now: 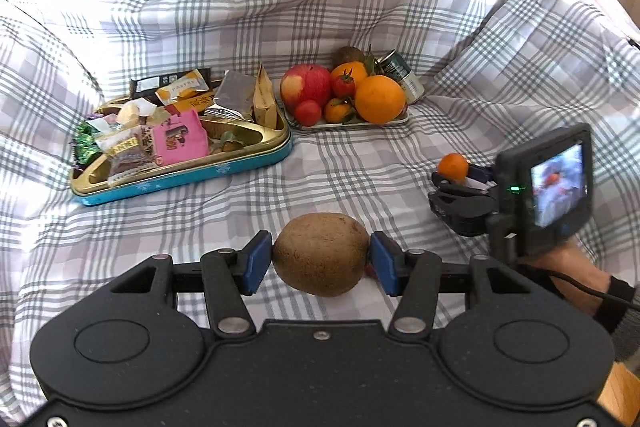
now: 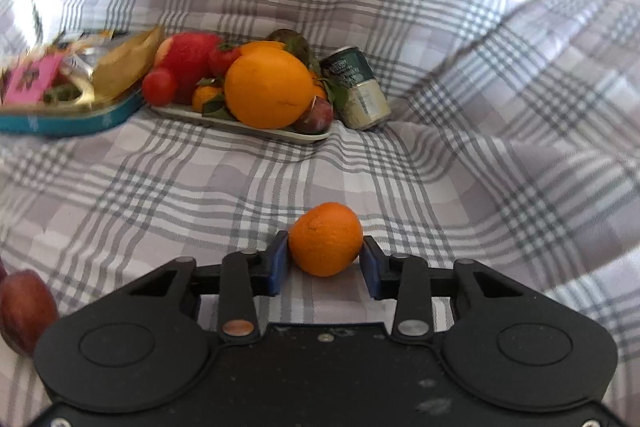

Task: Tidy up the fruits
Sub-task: 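Grasp the brown kiwi with the left tool while the right tool grasps the mandarin, then carry the kiwi and mandarin over the gold tray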

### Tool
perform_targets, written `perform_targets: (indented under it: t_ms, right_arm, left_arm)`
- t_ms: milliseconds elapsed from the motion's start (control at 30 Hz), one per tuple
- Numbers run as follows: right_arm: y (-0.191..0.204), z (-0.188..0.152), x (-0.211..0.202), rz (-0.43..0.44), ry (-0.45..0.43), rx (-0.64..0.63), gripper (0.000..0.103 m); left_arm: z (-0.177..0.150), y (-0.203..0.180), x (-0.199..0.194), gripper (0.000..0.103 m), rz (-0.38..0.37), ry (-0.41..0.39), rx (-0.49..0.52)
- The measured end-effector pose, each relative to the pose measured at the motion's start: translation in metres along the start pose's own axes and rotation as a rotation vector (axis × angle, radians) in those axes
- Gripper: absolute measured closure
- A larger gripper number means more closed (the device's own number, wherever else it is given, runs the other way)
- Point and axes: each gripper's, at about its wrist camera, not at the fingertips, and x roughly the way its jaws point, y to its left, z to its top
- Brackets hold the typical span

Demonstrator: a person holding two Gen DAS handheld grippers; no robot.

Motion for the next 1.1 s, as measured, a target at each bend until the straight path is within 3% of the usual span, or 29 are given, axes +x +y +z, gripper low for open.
perform_targets:
  t_ms: [433, 633, 767, 967, 1100]
  right_arm:
    - [-0.001, 0.000, 0.000, 0.007, -0.001, 0.008, 0.064]
    - [0.002, 0.001, -0.001, -0.011, -0.007, -0.014, 0.064]
    - [0.012, 0.000, -0.006, -0.049, -0.014, -0.095, 0.065]
    - [0.003, 0.010, -0.040, -0.016, -0.017, -0.035, 0.065]
    - [-0.003, 0.012, -0.082, 0.056, -0.033, 0.016, 0.065]
  left_arm:
    - [-0.012, 0.010, -0.065, 0.044, 0.005, -0.003, 0.020]
    - [-0.038, 0.009, -0.084, 0.044, 0.037, 0.025, 0.046]
    - [-0.057, 0.010, -0.091, 0.044, 0.046, 0.047, 0.020]
    - [-0.082, 0.011, -0.099, 0.044, 0.071, 0.049, -0.029]
    - [-0.097, 0.014, -0.104, 0.044, 0.106, 0.050, -0.072]
